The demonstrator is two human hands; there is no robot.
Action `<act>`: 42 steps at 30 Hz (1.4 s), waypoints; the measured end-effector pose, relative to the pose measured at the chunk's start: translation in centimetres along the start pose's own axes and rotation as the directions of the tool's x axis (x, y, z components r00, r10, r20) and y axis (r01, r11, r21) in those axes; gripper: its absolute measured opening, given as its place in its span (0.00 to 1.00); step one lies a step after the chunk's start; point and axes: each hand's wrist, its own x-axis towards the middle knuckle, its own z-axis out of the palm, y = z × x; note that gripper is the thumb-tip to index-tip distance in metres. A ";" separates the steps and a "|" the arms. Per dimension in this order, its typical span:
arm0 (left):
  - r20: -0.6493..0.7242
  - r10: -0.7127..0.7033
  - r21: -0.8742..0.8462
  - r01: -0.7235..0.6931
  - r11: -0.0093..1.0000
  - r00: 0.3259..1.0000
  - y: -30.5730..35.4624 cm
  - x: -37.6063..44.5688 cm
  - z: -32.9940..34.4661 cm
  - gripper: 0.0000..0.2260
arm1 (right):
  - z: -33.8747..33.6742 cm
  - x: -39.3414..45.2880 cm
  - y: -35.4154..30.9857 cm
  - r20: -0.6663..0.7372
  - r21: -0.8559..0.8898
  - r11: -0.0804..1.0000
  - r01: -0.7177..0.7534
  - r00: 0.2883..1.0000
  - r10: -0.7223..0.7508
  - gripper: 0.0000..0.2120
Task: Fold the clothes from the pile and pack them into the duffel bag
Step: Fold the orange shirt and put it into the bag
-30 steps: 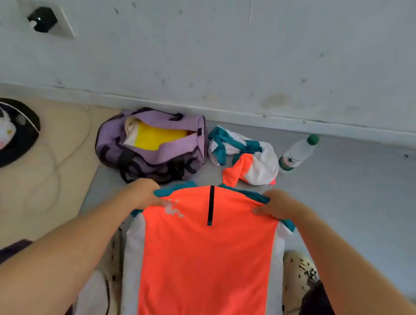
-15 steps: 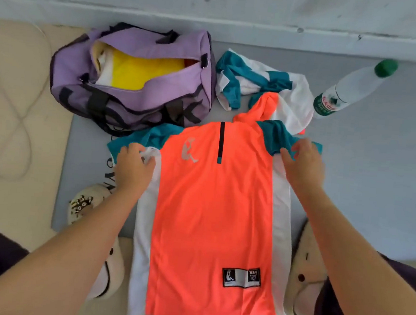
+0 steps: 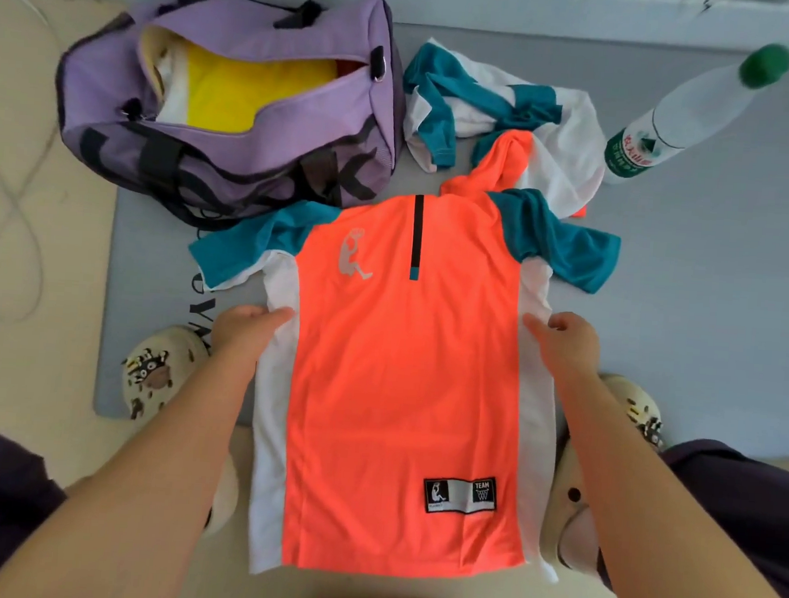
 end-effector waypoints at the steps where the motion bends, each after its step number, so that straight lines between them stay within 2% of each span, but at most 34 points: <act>1: 0.005 0.004 -0.088 -0.004 0.996 1.000 -0.1 -0.3 -0.2 0.14 | -0.2 0.0 -0.1 0.017 0.063 0.998 0.014 1.000 -0.015 0.20; 3: 0.070 0.032 -0.268 -0.012 0.963 0.997 -0.3 -1.1 -0.7 0.10 | -0.8 -0.2 -0.4 0.084 0.217 0.976 -0.010 0.996 -0.008 0.20; 5: 0.224 0.055 -0.403 0.041 0.914 0.973 -0.4 -1.8 -1.0 0.08 | -1.2 -0.3 -0.4 0.193 0.348 0.931 -0.107 0.980 0.041 0.16; 7: 0.306 0.047 -0.357 0.069 0.932 0.951 -0.7 -2.2 -1.2 0.08 | -1.3 -0.4 -0.2 0.309 0.396 0.894 -0.210 0.947 0.085 0.11; 9: 0.284 0.033 -0.239 0.038 0.970 0.958 -0.9 -2.3 -1.3 0.07 | -1.3 -0.6 0.0 0.370 0.364 0.897 -0.251 0.923 0.108 0.11; 12: 0.253 0.090 -0.079 -0.073 0.994 0.963 -1.0 -2.2 -1.3 0.07 | -1.6 -0.5 -0.1 0.327 0.356 0.908 -0.219 0.940 0.098 0.16; 15: 0.170 0.173 -0.060 -0.165 0.984 0.970 -0.5 -2.7 -0.5 0.11 | -2.0 -0.7 -0.5 0.282 0.332 0.927 -0.173 0.956 0.077 0.11; 18: 0.065 0.209 -0.057 -0.206 0.977 0.976 -0.1 -3.2 0.6 0.14 | -2.1 -0.8 -0.3 0.272 0.312 0.936 -0.162 0.959 0.075 0.14; 20: 0.014 0.167 -0.163 -0.162 0.973 0.986 0.0 -3.3 1.2 0.17 | -2.2 -0.6 0.3 0.259 0.313 0.935 -0.165 0.962 0.083 0.21; 24: -0.083 -0.009 -0.378 -0.023 0.925 0.996 -0.2 -2.4 -0.1 0.09 | -2.4 -0.6 0.9 0.199 0.281 0.950 -0.134 0.977 0.078 0.26; 26: -0.102 -0.032 -0.392 -0.011 0.920 0.994 -0.6 -1.7 -0.8 0.11 | -2.4 -0.6 0.9 0.166 0.296 0.947 -0.128 0.983 0.081 0.27; 27: -0.086 -0.022 -0.345 -0.009 0.939 0.996 -0.8 -1.5 -1.0 0.13 | -2.3 -0.6 0.8 0.158 0.309 0.942 -0.131 0.984 0.085 0.27; 29: 0.024 -0.007 -0.226 0.012 0.974 1.000 -1.2 -1.3 -1.2 0.15 | -2.2 -0.8 0.6 0.166 0.313 0.940 -0.136 0.982 0.087 0.26; 31: 0.143 0.003 -0.189 0.024 0.982 0.990 -1.5 -0.9 -1.4 0.15 | -2.3 -1.1 0.2 0.198 0.315 0.939 -0.137 0.977 0.076 0.20; 32: 0.158 0.011 -0.201 0.021 0.979 0.987 -1.6 -0.7 -1.6 0.14 | -2.3 -1.2 0.0 0.219 0.336 0.931 -0.142 0.973 0.070 0.17; 34: 0.156 0.024 -0.374 0.037 0.927 0.988 -1.3 -0.2 -2.5 0.18 | -2.6 -1.3 -0.3 0.223 0.406 0.902 -0.146 0.973 0.057 0.14; 36: 0.205 0.042 -0.587 0.088 0.805 0.978 -0.4 0.2 -3.5 0.24 | -3.1 -1.0 -0.7 0.187 0.517 0.844 -0.141 0.981 0.049 0.13; 37: 0.209 0.059 -0.611 0.083 0.787 0.976 0.1 0.3 -4.0 0.25 | -3.4 -0.8 -1.1 0.178 0.586 0.797 -0.143 0.983 0.046 0.11; 39: 0.137 0.061 -0.572 0.029 0.820 0.989 1.5 0.3 -4.9 0.22 | -3.9 -0.3 -1.9 0.162 0.677 0.723 -0.140 0.986 0.040 0.09; 42: 0.013 0.121 -0.588 -0.091 0.804 0.993 2.9 0.1 -5.7 0.13 | -4.5 0.2 -3.3 0.106 0.645 0.758 -0.099 0.994 0.040 0.08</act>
